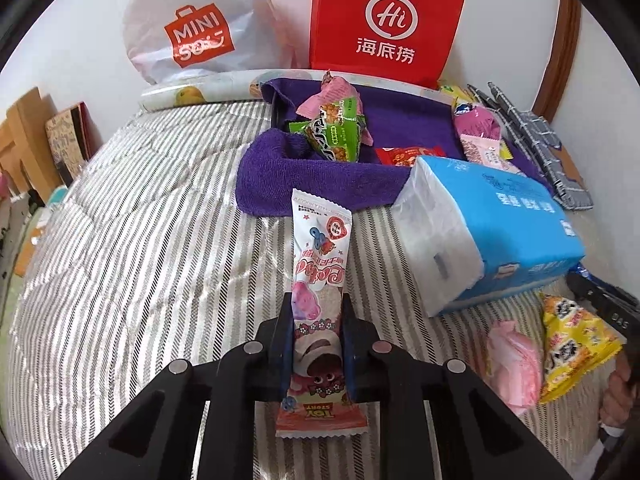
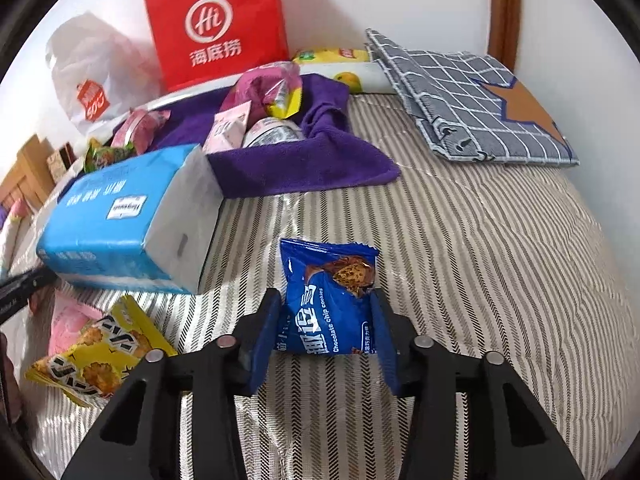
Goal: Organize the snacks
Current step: 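Carry the candy stick and blue cookie packet over the purple towel with both tools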
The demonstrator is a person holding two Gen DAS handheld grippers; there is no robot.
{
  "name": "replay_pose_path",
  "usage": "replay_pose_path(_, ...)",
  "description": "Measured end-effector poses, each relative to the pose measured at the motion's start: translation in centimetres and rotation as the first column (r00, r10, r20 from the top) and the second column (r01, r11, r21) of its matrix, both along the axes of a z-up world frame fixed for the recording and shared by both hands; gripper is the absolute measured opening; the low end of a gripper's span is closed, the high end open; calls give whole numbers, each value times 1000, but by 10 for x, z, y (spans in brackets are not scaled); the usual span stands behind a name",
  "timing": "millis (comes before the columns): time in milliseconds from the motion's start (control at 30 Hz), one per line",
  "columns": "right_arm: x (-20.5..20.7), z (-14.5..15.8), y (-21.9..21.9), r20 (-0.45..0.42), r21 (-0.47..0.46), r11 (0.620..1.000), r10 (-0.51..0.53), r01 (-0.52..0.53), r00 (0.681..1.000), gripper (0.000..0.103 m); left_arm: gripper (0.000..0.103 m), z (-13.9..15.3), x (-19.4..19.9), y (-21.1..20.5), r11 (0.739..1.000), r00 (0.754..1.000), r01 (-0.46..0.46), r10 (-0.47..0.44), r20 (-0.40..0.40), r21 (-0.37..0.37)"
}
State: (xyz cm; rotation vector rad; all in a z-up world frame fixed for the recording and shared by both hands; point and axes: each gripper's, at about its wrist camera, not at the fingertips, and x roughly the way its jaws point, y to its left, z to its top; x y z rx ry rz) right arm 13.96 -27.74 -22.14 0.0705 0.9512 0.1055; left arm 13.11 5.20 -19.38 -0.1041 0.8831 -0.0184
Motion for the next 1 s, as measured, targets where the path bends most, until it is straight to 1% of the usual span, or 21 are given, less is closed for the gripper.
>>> replay_pose_path(133, -5, 4, -3, 2, 17, 1000, -21, 21, 1000, 41, 18, 9, -9, 1, 1000, 1000, 11, -11, 16, -10)
replay_pose_path(233, -10, 14, -6, 14, 24, 999, -32, 32, 999, 41, 18, 18, -14, 3, 999, 999, 26, -25, 27, -36)
replay_pose_path(300, -14, 25, -8, 28, 44, 999, -29, 27, 999, 41, 18, 25, -16, 4, 998, 999, 29, -27, 39, -55)
replay_pose_path(400, -18, 43, -7, 61, 44, 999, -27, 24, 998, 41, 18, 36, -18, 2, 996, 998, 39, -34, 58, -79)
replay_pose_path(567, -18, 74, 3, 117, 36, 999, -1, -3, 993, 41, 18, 50, -12, -8, 994, 995, 67, -61, 76, -83)
replay_pose_path(767, -1, 103, 18, 179, 15, 999, 32, -36, 983, 41, 18, 70, 6, -14, 994, 991, 82, -74, 110, -70)
replay_pose_path(1000, 39, 114, 31, 208, 32, 998, 42, -50, 977, 41, 18, 91, 40, -22, 996, 985, 85, -79, 154, -36)
